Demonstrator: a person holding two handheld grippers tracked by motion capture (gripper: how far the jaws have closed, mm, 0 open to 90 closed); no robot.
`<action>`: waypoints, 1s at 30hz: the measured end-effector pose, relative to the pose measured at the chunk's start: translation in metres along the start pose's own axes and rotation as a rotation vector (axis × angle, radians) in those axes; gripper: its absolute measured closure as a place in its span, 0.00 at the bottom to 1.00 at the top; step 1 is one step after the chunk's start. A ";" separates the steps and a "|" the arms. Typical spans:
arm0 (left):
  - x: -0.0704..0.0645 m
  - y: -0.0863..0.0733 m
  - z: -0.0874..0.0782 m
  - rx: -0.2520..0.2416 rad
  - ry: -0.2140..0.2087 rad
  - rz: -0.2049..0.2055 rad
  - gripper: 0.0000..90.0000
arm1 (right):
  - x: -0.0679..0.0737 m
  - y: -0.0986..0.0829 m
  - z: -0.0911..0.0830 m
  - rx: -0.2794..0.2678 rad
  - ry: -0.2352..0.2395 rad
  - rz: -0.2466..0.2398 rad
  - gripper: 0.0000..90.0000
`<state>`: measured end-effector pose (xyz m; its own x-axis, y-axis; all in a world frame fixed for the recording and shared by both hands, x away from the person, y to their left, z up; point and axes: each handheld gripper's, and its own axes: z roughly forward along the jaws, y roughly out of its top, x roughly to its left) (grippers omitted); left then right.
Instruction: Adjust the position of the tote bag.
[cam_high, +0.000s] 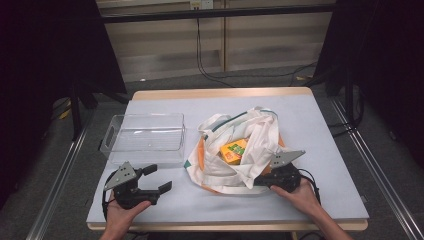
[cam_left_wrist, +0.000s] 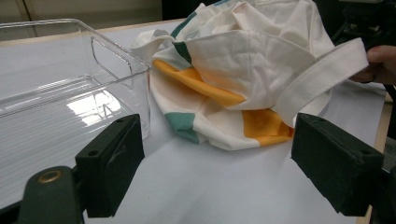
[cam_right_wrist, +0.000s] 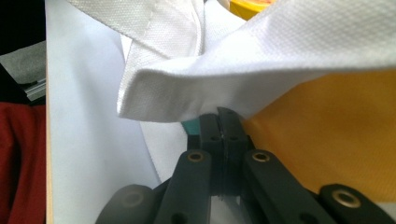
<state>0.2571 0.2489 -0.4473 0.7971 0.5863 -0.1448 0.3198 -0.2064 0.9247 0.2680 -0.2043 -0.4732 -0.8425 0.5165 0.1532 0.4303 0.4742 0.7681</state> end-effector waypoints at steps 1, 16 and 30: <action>0.000 0.000 -0.001 0.002 0.002 0.006 0.19 | 0.000 0.001 -0.001 -0.005 0.005 0.000 1.00; -0.005 0.001 0.002 0.014 -0.008 0.008 0.20 | 0.017 0.004 -0.035 -0.152 0.000 0.005 0.76; -0.002 -0.001 0.001 0.011 -0.015 0.000 0.19 | 0.008 0.010 -0.083 -0.275 -0.097 0.035 0.53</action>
<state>0.2558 0.2469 -0.4484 0.8045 0.5745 -0.1505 0.3256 -0.2148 0.9208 0.2382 -0.2547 -0.4123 -0.7879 0.6013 0.1329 0.3437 0.2502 0.9052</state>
